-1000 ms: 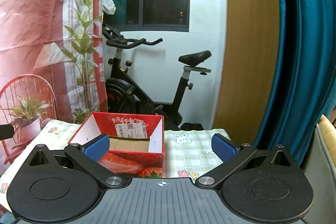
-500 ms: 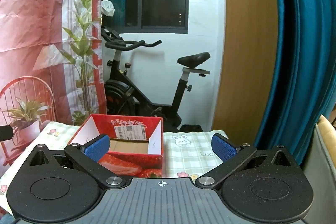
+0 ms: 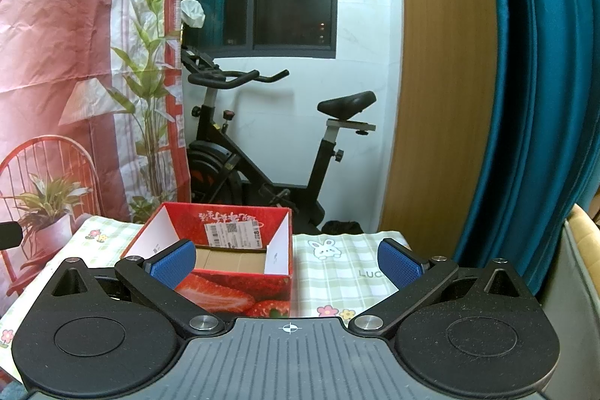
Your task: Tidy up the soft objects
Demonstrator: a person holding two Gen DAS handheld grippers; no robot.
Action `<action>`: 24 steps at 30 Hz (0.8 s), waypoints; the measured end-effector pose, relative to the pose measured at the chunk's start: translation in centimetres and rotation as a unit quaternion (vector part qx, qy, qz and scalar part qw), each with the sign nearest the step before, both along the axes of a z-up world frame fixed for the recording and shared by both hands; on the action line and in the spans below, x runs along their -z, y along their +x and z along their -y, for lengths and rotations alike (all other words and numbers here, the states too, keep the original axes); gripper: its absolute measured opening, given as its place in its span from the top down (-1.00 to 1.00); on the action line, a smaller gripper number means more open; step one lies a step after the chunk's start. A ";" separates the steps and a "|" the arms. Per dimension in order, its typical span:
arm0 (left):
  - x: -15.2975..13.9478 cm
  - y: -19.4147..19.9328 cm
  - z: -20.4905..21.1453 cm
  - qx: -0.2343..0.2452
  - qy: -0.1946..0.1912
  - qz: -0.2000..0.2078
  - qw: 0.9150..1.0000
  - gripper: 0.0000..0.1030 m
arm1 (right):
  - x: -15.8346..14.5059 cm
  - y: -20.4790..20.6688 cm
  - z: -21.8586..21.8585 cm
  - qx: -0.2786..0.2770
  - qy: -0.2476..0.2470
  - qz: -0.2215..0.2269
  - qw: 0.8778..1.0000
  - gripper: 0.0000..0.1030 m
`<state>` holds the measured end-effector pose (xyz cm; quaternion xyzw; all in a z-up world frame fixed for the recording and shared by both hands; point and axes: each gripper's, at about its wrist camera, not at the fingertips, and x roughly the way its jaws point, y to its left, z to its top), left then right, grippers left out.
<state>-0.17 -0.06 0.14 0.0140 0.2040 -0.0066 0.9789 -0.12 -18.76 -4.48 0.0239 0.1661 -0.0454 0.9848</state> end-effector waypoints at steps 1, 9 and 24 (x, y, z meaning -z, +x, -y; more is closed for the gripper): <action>0.0 0.0 0.0 0.000 0.000 0.000 1.000 -1.00 | 0.0 0.0 0.0 0.000 0.000 0.000 1.000 -0.99; 0.0 0.0 0.0 0.000 0.000 0.000 1.000 -1.00 | 0.0 0.0 0.0 0.000 0.000 -0.001 1.000 -0.99; 0.0 0.0 0.0 0.001 0.000 0.000 1.000 -1.00 | 0.2 0.3 0.0 0.000 0.001 -0.001 1.000 -0.99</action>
